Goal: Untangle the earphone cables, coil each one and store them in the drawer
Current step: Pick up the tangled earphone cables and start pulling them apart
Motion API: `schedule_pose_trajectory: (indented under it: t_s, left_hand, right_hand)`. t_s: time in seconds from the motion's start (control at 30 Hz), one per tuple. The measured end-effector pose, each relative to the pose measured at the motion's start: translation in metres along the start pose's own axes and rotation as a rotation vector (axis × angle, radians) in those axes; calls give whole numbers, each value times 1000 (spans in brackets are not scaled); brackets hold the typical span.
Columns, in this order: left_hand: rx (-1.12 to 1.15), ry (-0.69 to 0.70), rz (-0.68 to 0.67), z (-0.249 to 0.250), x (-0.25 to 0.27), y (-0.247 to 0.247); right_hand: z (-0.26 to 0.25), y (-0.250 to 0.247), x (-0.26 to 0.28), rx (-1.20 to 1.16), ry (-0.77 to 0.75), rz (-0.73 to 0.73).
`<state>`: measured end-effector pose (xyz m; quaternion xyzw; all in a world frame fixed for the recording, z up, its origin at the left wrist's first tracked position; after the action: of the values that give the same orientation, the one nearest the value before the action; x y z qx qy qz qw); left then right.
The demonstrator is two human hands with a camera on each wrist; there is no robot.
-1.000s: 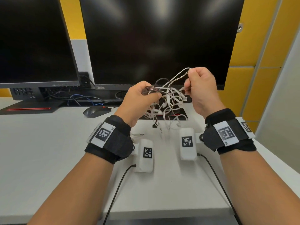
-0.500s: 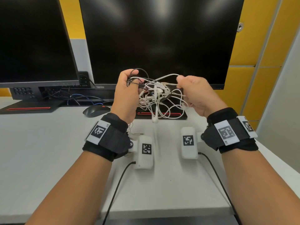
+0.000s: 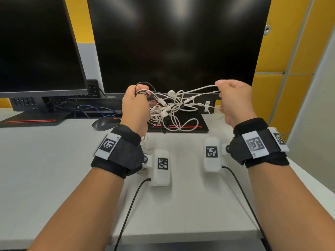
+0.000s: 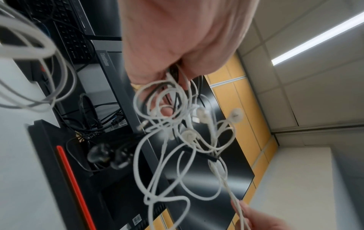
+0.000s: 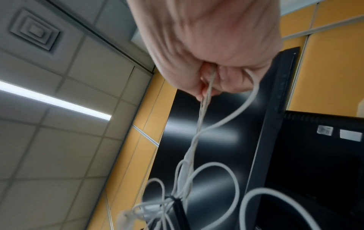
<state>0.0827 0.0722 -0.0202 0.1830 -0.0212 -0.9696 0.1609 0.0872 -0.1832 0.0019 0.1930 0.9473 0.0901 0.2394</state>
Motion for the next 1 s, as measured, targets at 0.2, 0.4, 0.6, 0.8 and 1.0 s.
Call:
schedule_pose_trajectory:
  t_s: [0.2, 0.4, 0.6, 0.8, 1.0]
  left_hand:
    - [-2, -65, -1, -5, 1, -2]
    - [41, -88, -188, -5, 11, 21]
    - [8, -14, -286, 1, 17, 34]
    - [-21, 34, -328, 5, 19, 36]
    - [-252, 67, -270, 3, 16, 27]
  right_hand:
    - [-2, -10, -7, 48, -52, 74]
    - [9, 25, 5, 349, -27, -255]
    - [8, 58, 29, 277, 5, -555]
    - [7, 61, 34, 408, -46, -589]
    - [-2, 45, 21, 228, 15, -387]
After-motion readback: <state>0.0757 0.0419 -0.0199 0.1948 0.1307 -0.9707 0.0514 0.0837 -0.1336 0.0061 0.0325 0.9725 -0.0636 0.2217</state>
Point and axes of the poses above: each hand's wrist, its own x-axis away from the middle knuckle, its own y-axis out of the palm, z = x × y, the point moved 8 cm from there along -x, towards the middle knuckle, and after that the axes turned 13 degrees about -x, right-handed, at the moved point
